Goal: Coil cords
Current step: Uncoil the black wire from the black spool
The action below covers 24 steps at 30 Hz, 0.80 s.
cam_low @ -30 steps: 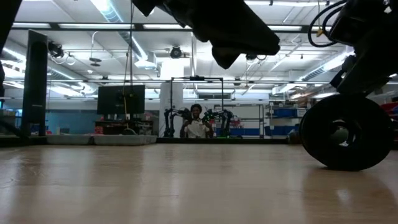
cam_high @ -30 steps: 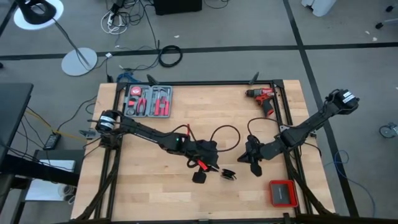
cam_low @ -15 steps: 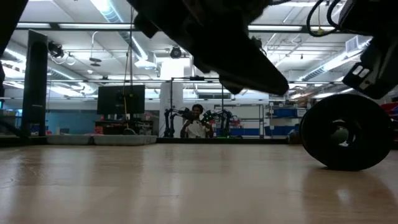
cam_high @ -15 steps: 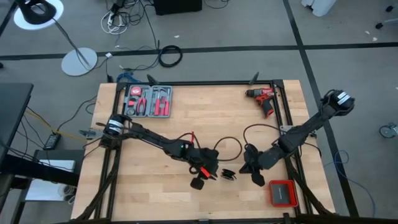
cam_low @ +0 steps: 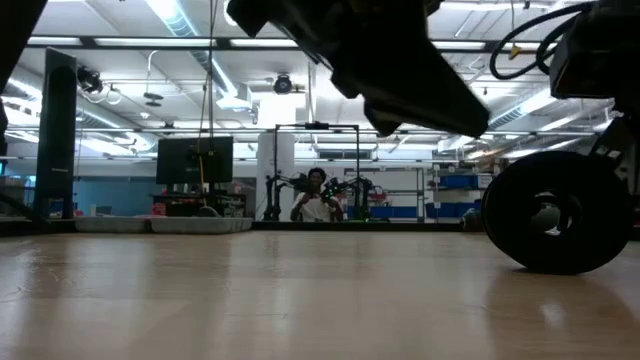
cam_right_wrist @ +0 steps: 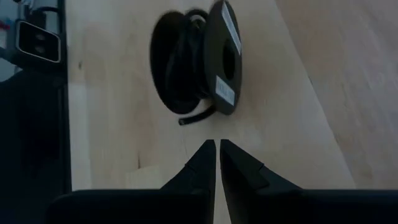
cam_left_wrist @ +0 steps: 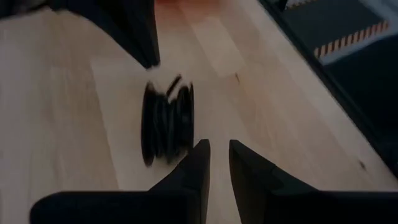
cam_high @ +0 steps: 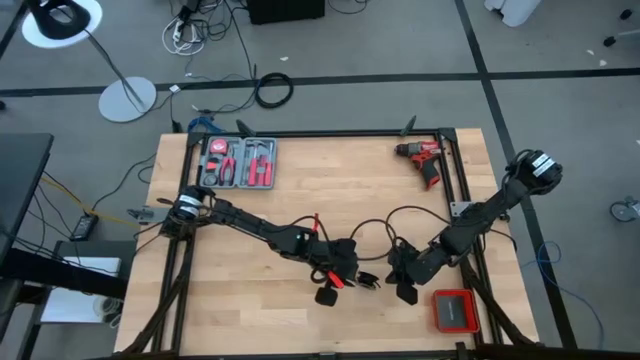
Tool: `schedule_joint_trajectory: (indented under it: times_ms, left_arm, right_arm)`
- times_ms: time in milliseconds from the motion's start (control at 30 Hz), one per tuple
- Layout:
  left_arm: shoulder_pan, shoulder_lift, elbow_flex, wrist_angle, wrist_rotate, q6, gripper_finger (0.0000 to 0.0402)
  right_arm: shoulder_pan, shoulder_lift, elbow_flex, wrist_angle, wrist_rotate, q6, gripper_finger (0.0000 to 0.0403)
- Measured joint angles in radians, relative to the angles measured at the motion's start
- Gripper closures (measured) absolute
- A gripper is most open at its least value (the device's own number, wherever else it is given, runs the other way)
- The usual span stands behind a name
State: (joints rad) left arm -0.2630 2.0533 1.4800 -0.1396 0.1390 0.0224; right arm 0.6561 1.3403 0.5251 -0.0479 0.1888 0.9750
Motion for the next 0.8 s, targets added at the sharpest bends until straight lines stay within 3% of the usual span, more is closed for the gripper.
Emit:
schedule_joint_trajectory:
  times_ms: [267,567,700,800]
  left_arm:
    - [-0.001,0.000,0.007,-0.001,-0.048,-0.010,0.0339]
    - [-0.012,-0.001,0.000,0.058,-0.084,-0.031,0.0339]
    - [-0.016,-0.001,-0.061,0.231,-0.081,-0.046,0.0339]
    - [-0.022,-0.001,-0.116,0.329,-0.074,-0.060,0.0339]
  right_arm:
    - [0.023,0.000,0.000,0.008,0.108,-0.006,0.0378]
    - [0.137,0.000,0.000,0.004,0.273,-0.006,0.0378]
    - [0.190,0.000,0.000,-0.006,0.382,0.001,0.0378]
    - [0.206,0.000,-0.001,-0.010,0.401,0.003,0.0378]
